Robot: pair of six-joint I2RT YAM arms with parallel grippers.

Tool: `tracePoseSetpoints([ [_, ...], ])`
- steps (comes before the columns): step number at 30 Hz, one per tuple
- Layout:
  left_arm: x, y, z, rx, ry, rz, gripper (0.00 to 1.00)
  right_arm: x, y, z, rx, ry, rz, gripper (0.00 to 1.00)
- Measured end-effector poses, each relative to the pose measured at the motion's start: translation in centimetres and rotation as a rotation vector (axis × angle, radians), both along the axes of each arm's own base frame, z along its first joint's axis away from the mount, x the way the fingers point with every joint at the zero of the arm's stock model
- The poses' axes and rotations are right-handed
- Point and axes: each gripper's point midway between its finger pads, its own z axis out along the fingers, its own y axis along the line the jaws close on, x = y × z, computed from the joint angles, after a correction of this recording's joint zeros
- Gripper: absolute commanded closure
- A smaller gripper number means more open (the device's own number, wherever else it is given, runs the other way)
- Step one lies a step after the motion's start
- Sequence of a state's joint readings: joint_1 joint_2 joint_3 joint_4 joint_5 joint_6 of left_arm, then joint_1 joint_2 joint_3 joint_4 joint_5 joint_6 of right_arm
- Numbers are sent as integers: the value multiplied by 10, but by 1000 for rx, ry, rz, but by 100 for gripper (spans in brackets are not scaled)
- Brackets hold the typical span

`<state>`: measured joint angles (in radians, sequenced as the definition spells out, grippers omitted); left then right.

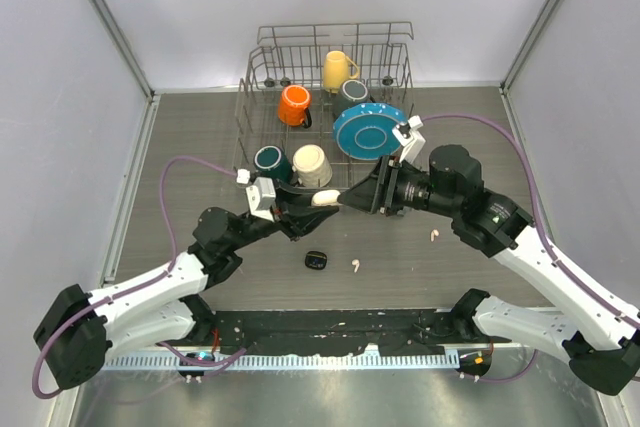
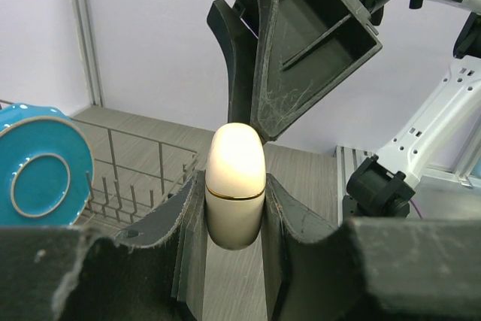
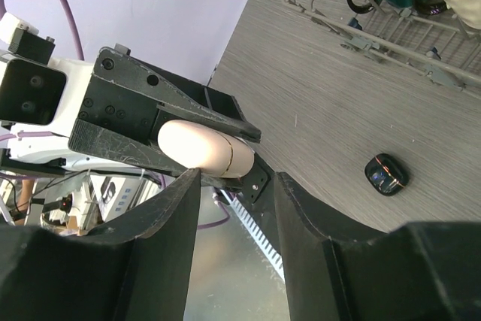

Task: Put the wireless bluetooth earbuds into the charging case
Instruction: Pick up the charging case at the center of the board.

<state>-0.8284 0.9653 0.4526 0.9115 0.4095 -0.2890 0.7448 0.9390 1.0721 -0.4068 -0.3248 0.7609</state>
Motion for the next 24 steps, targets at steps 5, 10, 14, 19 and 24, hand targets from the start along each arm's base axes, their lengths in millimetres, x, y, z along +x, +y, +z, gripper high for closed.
tracePoseSetpoints([
  [5, 2, -2, -3, 9, 8, 0, 100, -1, 0, -5, -16, 12, 4, 51],
  [10, 3, -3, -2, 5, 15, -5, 100, -4, 0, -8, -26, 22, 15, 51],
  [14, 2, -4, 2, -6, 12, -10, 100, -4, 1, -11, -35, 29, 22, 51],
  [19, 1, -5, 3, -6, 9, -23, 100, -4, 1, -11, -35, 29, 21, 50],
  [24, -2, -5, 4, -8, 1, -38, 100, -5, 2, -9, -18, 36, 19, 47],
])
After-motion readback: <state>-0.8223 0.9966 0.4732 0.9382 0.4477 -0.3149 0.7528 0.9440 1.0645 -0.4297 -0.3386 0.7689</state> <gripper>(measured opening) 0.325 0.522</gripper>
